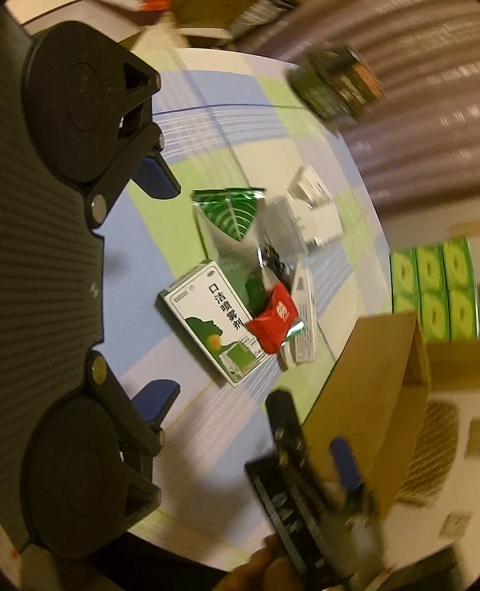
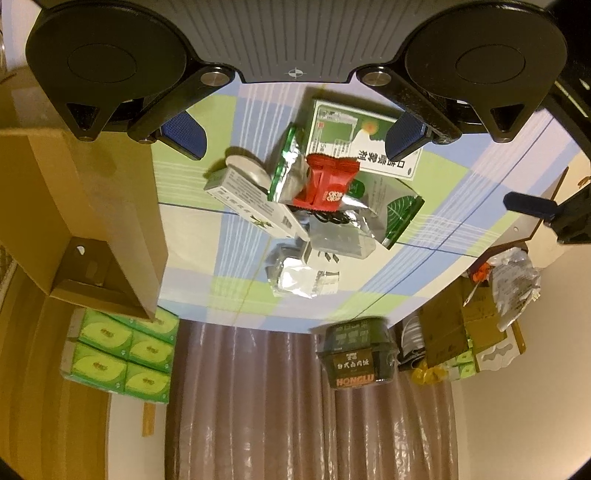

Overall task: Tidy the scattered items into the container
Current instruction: 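Grasp the red candy packet with the right gripper, then lift the red packet with the right gripper while the left grasps the white-green medicine box, then carry both items into the cardboard box and open both grippers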

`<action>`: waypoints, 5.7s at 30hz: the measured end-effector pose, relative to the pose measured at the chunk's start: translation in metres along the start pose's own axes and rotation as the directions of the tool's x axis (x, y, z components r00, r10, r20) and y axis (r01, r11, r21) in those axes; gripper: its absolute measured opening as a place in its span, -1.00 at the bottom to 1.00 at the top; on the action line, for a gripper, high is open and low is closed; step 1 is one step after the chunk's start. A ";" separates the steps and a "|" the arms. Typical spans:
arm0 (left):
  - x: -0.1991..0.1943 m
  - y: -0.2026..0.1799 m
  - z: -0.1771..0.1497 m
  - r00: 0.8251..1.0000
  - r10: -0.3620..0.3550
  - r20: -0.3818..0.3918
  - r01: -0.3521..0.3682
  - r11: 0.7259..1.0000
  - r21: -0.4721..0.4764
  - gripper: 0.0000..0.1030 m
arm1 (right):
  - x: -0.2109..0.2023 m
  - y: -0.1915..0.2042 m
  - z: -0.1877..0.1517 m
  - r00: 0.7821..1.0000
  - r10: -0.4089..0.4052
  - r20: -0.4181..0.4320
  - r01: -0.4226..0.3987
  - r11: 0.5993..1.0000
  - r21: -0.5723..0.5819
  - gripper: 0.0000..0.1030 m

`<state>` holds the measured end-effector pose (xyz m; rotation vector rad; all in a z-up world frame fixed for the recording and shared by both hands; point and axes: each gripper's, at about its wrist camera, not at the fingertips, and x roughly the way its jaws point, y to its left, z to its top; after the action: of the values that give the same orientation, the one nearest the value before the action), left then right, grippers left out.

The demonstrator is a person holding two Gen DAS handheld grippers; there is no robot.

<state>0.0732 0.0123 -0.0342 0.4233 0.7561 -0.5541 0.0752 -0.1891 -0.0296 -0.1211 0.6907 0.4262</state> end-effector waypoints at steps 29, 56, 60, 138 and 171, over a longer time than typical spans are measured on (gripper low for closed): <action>0.078 0.005 0.008 0.993 -0.118 0.010 0.111 0.954 0.279 0.92 | 0.102 -0.003 0.026 0.981 0.119 -0.153 -0.117 0.993 0.018 0.01; 0.094 -0.019 0.024 0.981 -0.148 -0.128 0.178 0.945 0.273 0.15 | 0.047 -0.045 0.005 0.994 0.034 -0.100 -0.032 0.999 0.024 -0.38; 0.087 -0.022 0.026 0.973 -0.175 -0.151 0.204 0.958 0.202 0.28 | 0.033 -0.049 -0.006 0.994 0.024 -0.104 -0.022 1.000 0.018 -0.38; 0.028 -0.040 0.067 0.997 -0.072 0.014 0.073 0.994 -0.081 -0.02 | -0.063 -0.066 -0.028 0.999 0.001 0.048 -0.006 0.995 0.103 -0.38; 0.056 -0.152 0.230 0.950 -0.209 0.232 0.239 0.965 -0.108 -0.02 | -0.105 -0.224 0.007 0.967 -0.223 0.126 0.190 0.953 0.236 -0.38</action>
<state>0.1341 -0.2489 0.0505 0.1470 0.6278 -0.7458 0.1009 -0.4264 0.0357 0.0504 0.5647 0.1522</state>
